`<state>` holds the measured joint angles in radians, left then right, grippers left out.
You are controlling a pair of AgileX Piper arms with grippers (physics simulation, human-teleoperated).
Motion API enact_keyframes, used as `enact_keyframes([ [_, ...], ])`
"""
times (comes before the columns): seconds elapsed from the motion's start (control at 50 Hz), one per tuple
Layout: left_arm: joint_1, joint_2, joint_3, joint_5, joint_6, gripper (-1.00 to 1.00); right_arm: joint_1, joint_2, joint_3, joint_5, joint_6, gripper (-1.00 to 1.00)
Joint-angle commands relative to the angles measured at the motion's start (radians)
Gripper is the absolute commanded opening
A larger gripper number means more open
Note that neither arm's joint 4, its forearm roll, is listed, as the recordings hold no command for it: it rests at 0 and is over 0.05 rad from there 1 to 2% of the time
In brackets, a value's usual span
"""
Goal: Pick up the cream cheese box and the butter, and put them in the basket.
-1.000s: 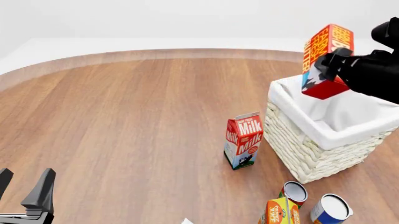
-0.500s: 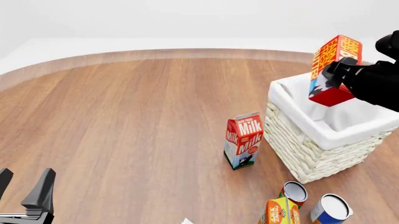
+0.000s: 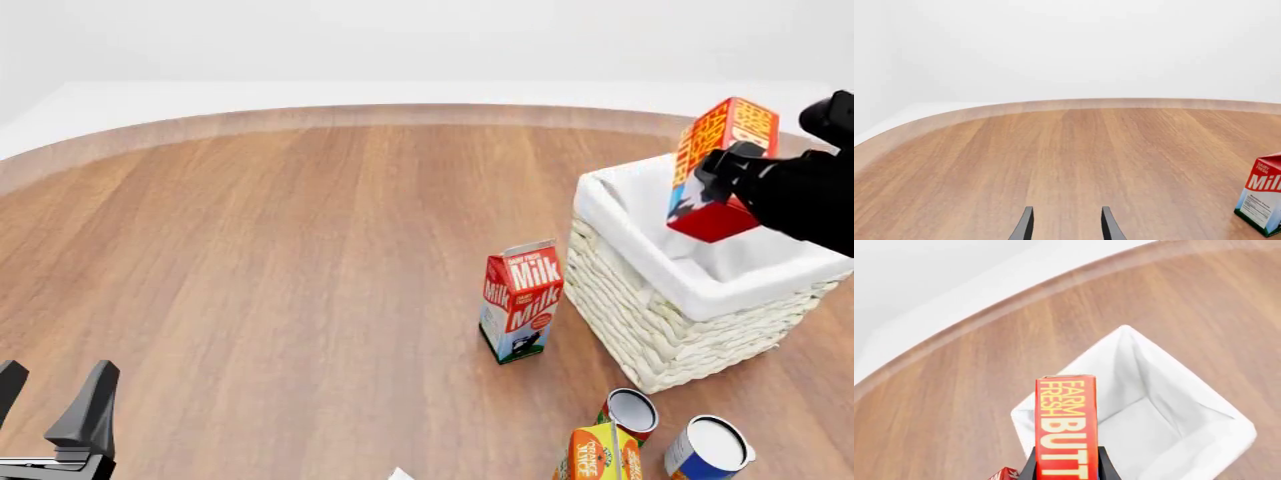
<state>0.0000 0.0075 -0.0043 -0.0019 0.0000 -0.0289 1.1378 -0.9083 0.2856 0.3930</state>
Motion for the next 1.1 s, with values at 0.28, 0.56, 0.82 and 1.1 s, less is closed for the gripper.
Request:
enact_keyframes([
  [0.28, 0.000, 0.000, 0.000, 0.000, 0.000, 1.00, -0.022, 0.012, 0.008, -0.035, 0.011, -1.00],
  [0.56, 0.000, 0.000, 0.000, 0.000, 0.000, 1.00, -0.035, 0.024, 0.038, -0.058, 0.011, -1.00],
  [0.82, 0.000, 0.000, 0.000, 0.000, 0.000, 1.00, -0.035, 0.024, 0.038, -0.058, 0.011, -1.00],
  [1.1, 0.000, 0.000, 0.000, 0.000, 0.000, 1.00, -0.049, 0.081, 0.072, -0.119, 0.020, -1.00],
])
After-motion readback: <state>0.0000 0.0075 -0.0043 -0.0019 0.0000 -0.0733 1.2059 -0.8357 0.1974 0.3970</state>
